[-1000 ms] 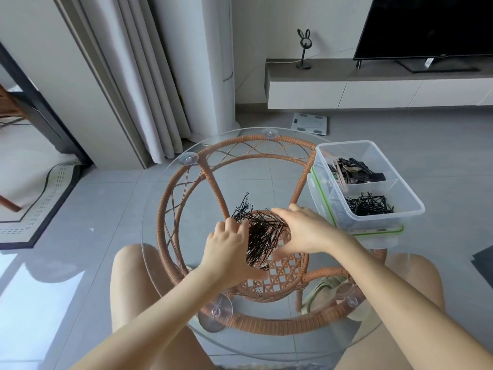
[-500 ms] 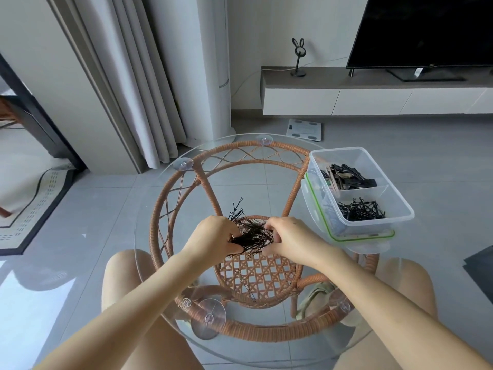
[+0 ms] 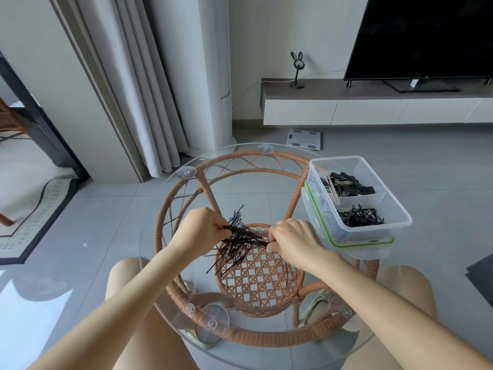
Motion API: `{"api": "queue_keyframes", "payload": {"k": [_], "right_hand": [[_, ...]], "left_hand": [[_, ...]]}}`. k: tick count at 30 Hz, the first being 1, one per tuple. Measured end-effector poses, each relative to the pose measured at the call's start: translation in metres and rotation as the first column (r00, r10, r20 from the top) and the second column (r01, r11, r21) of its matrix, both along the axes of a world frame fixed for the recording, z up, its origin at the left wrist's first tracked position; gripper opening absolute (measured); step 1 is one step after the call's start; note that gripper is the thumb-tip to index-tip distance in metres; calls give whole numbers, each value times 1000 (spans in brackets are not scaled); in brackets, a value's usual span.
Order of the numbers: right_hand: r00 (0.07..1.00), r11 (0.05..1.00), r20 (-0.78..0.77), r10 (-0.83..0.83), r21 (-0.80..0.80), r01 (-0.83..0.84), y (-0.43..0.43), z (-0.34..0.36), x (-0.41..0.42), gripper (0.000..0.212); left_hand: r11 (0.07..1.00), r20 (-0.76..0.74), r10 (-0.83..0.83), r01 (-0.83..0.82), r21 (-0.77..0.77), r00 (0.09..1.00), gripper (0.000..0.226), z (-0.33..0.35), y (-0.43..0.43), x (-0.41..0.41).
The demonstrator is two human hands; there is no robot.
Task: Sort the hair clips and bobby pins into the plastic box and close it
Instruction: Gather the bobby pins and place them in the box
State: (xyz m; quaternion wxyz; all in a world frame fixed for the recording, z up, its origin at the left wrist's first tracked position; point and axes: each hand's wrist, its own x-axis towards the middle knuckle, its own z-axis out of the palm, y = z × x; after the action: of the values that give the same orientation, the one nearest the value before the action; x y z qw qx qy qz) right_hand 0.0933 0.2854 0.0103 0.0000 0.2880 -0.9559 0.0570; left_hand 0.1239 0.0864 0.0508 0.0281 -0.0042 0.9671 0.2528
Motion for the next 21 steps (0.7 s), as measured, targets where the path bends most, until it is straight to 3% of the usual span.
{"api": "queue_keyframes", "payload": {"k": [7,12,21], "right_hand": [[992,999,-127,-3,-44,-3,8,1,8,16],[977,997,-213,-14,-79,-3,22,29,5,26],[946,979,-273,-175,-150,137,71,87,-3,21]], "left_hand": [[998,-29,46,-45,41,999,14,12,-8,-2],[996,-55,75,-72,57,996,11,24,-14,-8],[974,-40,143,-133,184,989,11,46,-16,-18]]}}
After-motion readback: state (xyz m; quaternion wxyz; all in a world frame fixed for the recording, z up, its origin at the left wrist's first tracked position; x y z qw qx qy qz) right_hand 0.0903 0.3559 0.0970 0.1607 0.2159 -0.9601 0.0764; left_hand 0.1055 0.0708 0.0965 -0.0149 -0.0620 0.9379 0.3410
